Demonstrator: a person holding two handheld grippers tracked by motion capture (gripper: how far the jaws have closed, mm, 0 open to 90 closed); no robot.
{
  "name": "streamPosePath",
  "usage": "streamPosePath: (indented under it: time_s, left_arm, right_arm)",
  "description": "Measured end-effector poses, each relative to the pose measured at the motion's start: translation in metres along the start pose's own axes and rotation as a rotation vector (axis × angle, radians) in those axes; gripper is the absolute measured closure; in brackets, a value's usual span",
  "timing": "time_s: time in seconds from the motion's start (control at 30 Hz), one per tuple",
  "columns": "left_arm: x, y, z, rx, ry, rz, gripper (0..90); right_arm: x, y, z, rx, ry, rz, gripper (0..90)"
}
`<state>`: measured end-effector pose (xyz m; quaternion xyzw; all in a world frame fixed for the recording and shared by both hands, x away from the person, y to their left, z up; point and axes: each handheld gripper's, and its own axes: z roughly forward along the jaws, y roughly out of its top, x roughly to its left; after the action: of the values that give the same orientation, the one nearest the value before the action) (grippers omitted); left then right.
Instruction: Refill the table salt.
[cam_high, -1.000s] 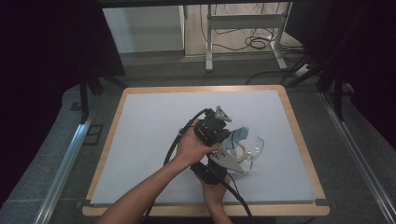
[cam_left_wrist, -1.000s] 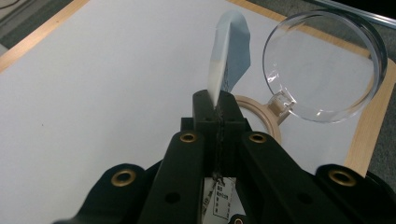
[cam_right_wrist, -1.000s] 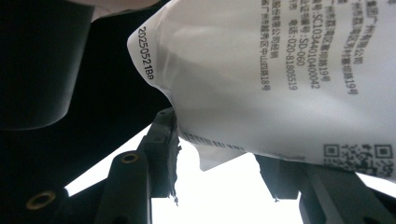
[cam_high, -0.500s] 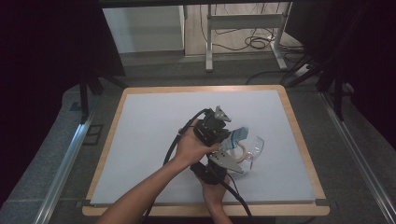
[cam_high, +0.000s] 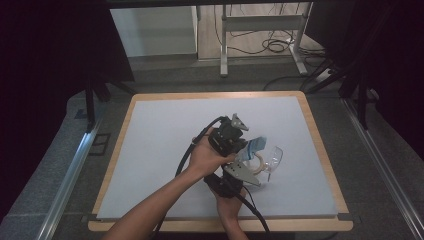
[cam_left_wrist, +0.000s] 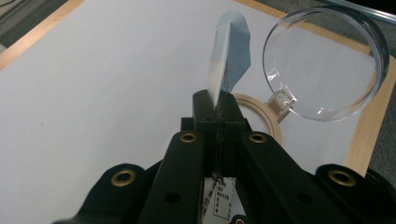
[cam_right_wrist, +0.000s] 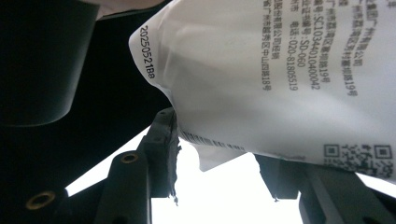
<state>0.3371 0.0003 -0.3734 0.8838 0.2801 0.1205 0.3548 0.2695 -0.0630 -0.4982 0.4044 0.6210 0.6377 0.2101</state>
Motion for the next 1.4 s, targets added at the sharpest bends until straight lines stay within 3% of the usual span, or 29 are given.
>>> streamPosePath:
  time_s: [1.4]
  left_arm:
    - [-0.0014,0.0046,-0.0024,0.000,0.001,0.006,89.8]
  right_arm:
    - [-0.0001,0.0051,-0.0005,-0.010,-0.006,-0.017,53.5]
